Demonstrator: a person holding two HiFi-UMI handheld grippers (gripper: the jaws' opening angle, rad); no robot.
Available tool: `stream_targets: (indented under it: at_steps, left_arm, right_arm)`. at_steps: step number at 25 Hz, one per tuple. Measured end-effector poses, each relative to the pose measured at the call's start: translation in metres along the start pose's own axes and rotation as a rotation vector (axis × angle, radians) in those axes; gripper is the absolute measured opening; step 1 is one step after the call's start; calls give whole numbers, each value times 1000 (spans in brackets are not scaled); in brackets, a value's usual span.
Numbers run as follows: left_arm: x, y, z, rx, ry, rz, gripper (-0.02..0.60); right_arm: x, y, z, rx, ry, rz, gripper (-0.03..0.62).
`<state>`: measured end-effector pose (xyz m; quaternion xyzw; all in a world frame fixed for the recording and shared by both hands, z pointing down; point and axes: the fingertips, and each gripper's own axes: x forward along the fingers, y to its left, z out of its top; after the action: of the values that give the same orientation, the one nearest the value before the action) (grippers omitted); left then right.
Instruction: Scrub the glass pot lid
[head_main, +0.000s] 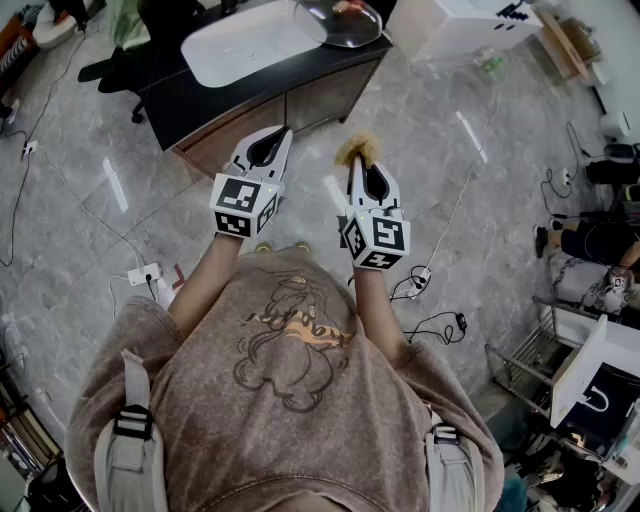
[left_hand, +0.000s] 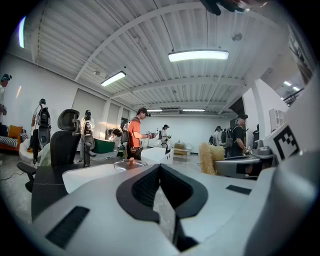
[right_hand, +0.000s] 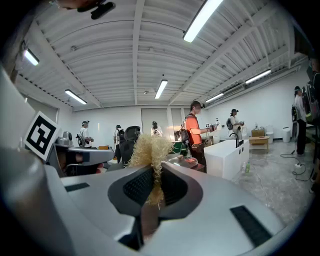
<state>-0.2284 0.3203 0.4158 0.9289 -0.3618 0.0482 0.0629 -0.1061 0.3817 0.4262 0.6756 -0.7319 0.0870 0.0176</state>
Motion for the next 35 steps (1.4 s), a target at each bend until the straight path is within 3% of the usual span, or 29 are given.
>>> stream_targets:
  at_steps: [13,25,35]
  left_arm:
    - [16,-15,-7,-19,26,6,15]
    - [38,-18,-11,-28,28,54,15]
    - [96,-1,-12,-19,43,29,15]
  right_arm:
    - [-4,-20,-8,23,31,22,38]
    - [-2,-67,-17,17,59,32,38]
    - [42,-94,-23,38,73,25,38]
